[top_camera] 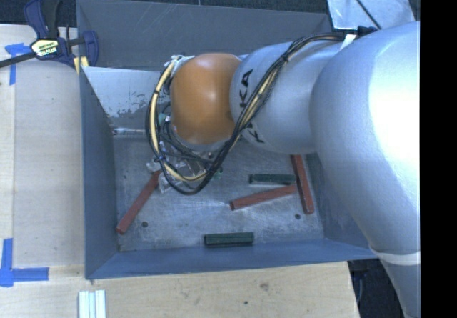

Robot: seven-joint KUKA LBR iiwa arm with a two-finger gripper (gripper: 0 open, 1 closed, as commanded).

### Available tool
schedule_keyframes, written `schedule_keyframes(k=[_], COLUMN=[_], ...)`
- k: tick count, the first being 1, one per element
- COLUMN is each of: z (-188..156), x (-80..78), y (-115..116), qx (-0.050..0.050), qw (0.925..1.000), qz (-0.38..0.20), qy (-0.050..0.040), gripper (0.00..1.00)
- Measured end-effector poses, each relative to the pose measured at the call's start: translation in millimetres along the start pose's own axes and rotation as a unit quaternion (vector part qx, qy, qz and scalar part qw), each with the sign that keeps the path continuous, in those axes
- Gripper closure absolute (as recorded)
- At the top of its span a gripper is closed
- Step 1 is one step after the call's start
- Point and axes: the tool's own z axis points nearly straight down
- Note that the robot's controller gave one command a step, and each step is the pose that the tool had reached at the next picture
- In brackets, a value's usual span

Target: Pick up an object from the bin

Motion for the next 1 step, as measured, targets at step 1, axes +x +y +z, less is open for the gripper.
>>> schedule_keyframes(k=[1], z=[2.9], x=[2.8], y=[0.4], qx=[-0.001], qw=[1.0000], qz=[0.001], qy=[0.0054], gripper=[0.00])
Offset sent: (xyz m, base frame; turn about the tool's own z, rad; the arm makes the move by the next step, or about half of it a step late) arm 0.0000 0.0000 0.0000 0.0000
